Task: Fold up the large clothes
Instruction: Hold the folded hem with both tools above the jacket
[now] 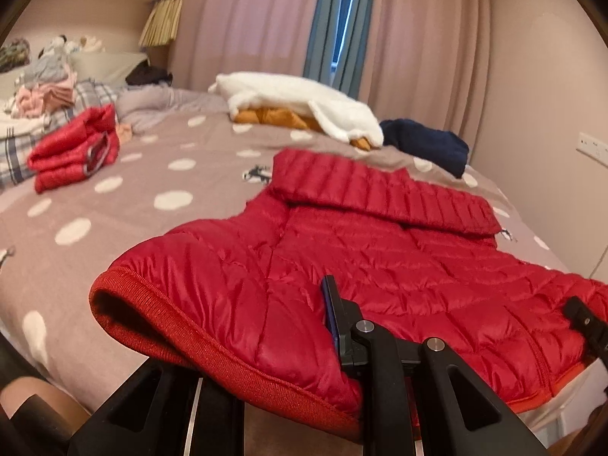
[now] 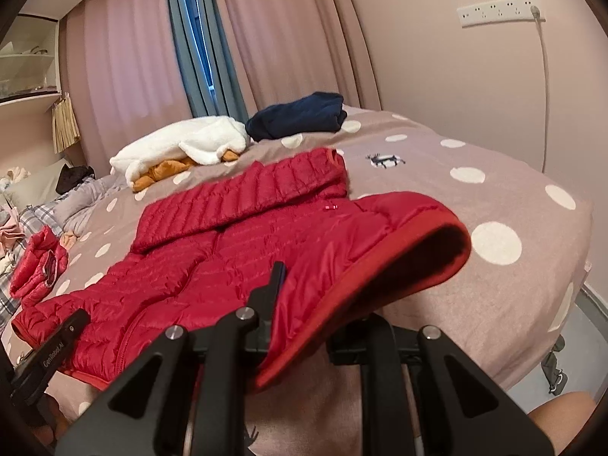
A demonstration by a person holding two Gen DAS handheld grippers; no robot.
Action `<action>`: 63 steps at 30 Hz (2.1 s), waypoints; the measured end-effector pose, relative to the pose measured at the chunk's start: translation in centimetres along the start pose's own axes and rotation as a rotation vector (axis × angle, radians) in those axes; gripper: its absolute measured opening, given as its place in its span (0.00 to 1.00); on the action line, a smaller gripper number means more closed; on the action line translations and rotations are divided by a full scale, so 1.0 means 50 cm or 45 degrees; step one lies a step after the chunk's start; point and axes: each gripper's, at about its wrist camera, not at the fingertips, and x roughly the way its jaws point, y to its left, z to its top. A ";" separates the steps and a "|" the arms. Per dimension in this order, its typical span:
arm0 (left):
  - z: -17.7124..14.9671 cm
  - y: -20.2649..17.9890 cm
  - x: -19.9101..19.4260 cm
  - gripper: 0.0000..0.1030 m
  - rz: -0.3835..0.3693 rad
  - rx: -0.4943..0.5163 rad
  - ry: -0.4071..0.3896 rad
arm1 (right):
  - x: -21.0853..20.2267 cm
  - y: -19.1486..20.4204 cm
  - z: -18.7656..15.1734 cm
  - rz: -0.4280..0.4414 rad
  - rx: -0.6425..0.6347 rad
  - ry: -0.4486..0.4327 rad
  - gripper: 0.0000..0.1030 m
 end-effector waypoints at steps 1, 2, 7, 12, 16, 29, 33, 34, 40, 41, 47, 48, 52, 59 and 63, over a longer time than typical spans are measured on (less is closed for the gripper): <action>0.005 -0.001 -0.006 0.20 -0.005 0.000 -0.007 | -0.006 0.000 0.006 0.003 0.004 -0.008 0.17; 0.009 0.000 -0.010 0.20 -0.013 -0.004 -0.011 | -0.010 -0.002 0.010 0.006 0.010 -0.014 0.17; 0.032 0.010 -0.029 0.20 -0.045 -0.038 -0.029 | -0.034 -0.002 0.032 0.023 0.023 -0.055 0.17; 0.046 0.008 -0.035 0.20 -0.041 -0.032 -0.042 | -0.048 0.010 0.045 0.019 -0.011 -0.083 0.17; 0.062 0.007 -0.038 0.20 -0.045 -0.039 -0.048 | -0.055 0.016 0.062 0.027 -0.013 -0.105 0.17; 0.094 0.004 -0.094 0.20 -0.060 -0.040 -0.142 | -0.107 0.026 0.100 0.048 -0.028 -0.197 0.17; 0.103 0.003 -0.117 0.20 -0.063 -0.033 -0.182 | -0.128 0.030 0.113 0.062 -0.035 -0.230 0.17; 0.106 0.004 -0.124 0.20 -0.068 -0.033 -0.196 | -0.135 0.032 0.116 0.067 -0.037 -0.242 0.17; 0.116 0.006 -0.142 0.20 -0.081 -0.027 -0.236 | -0.158 0.040 0.126 0.071 -0.048 -0.283 0.17; 0.117 0.007 -0.142 0.20 -0.084 -0.030 -0.236 | -0.159 0.039 0.127 0.074 -0.047 -0.284 0.17; 0.121 0.017 -0.157 0.20 -0.106 -0.043 -0.245 | -0.171 0.038 0.130 0.086 -0.042 -0.295 0.17; 0.123 0.019 -0.159 0.20 -0.108 -0.044 -0.248 | -0.174 0.038 0.131 0.089 -0.041 -0.297 0.17; 0.123 0.018 -0.167 0.20 -0.108 -0.035 -0.282 | -0.185 0.045 0.133 0.097 -0.041 -0.315 0.17; 0.123 0.022 -0.169 0.20 -0.107 -0.044 -0.261 | -0.191 0.055 0.133 0.091 -0.050 -0.317 0.17; 0.128 0.019 -0.182 0.20 -0.105 -0.046 -0.284 | -0.198 0.059 0.138 0.093 -0.060 -0.332 0.17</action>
